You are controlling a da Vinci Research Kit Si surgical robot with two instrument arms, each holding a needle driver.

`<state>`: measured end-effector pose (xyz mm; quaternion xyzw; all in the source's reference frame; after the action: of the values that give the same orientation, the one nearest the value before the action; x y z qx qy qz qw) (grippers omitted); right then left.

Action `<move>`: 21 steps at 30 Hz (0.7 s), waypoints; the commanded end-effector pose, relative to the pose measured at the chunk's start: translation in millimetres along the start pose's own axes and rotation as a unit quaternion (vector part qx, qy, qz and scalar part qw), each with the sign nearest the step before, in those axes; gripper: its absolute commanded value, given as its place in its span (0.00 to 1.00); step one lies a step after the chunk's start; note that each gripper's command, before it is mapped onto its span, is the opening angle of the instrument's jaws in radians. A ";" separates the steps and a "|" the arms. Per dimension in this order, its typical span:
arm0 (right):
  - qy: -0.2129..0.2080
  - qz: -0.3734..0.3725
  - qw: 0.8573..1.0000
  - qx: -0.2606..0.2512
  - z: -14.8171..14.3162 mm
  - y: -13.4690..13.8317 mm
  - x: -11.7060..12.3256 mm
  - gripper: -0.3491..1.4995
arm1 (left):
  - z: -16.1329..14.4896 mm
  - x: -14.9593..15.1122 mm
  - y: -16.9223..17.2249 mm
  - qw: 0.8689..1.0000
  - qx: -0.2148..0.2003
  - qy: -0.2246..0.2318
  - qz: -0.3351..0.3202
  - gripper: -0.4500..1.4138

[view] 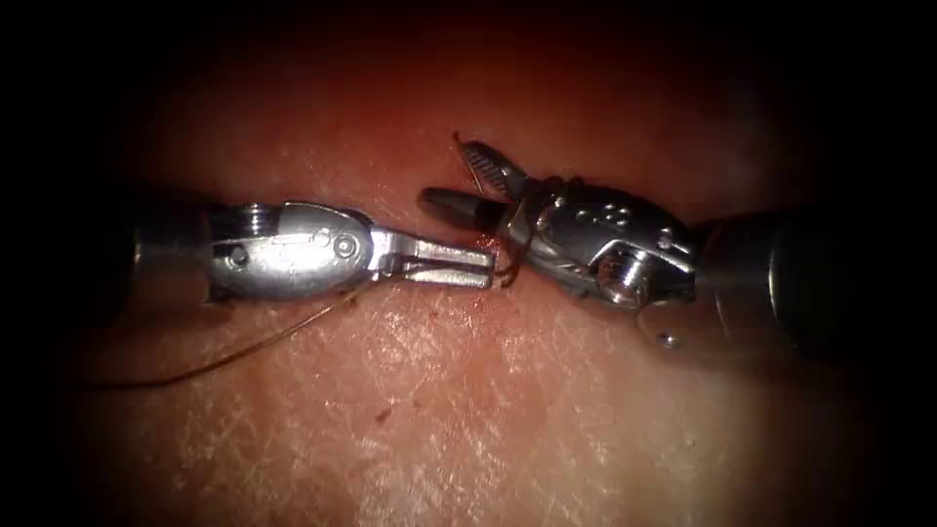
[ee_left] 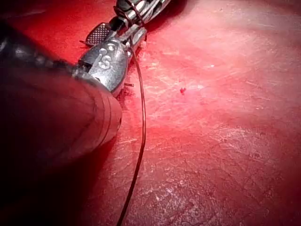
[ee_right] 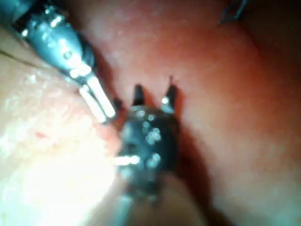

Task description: Wound Closure

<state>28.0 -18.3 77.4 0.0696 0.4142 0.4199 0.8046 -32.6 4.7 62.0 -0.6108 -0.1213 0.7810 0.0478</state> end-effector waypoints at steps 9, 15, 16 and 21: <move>-0.013 -0.002 1.000 -0.015 1.4 0.5 -0.7 0.34 | 0.7 -0.3 0.2 1.000 0.000 0.001 -0.001 0.00; -0.031 -0.003 0.999 -0.021 2.2 0.9 -1.2 0.54 | 0.8 -0.3 0.2 1.000 0.000 0.001 -0.001 0.00; -0.032 -0.004 0.999 -0.021 2.3 0.9 -1.3 0.54 | 0.8 -0.3 0.2 1.000 0.000 0.001 -0.001 0.00; -0.044 -0.005 0.999 -0.025 3.3 0.3 -1.5 0.30 | 0.8 -0.3 0.2 1.000 0.000 0.001 -0.001 0.00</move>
<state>28.9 -18.1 80.0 0.0657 0.3678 0.4224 0.8258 -32.7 4.5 61.7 -0.6108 -0.1216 0.7809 0.0487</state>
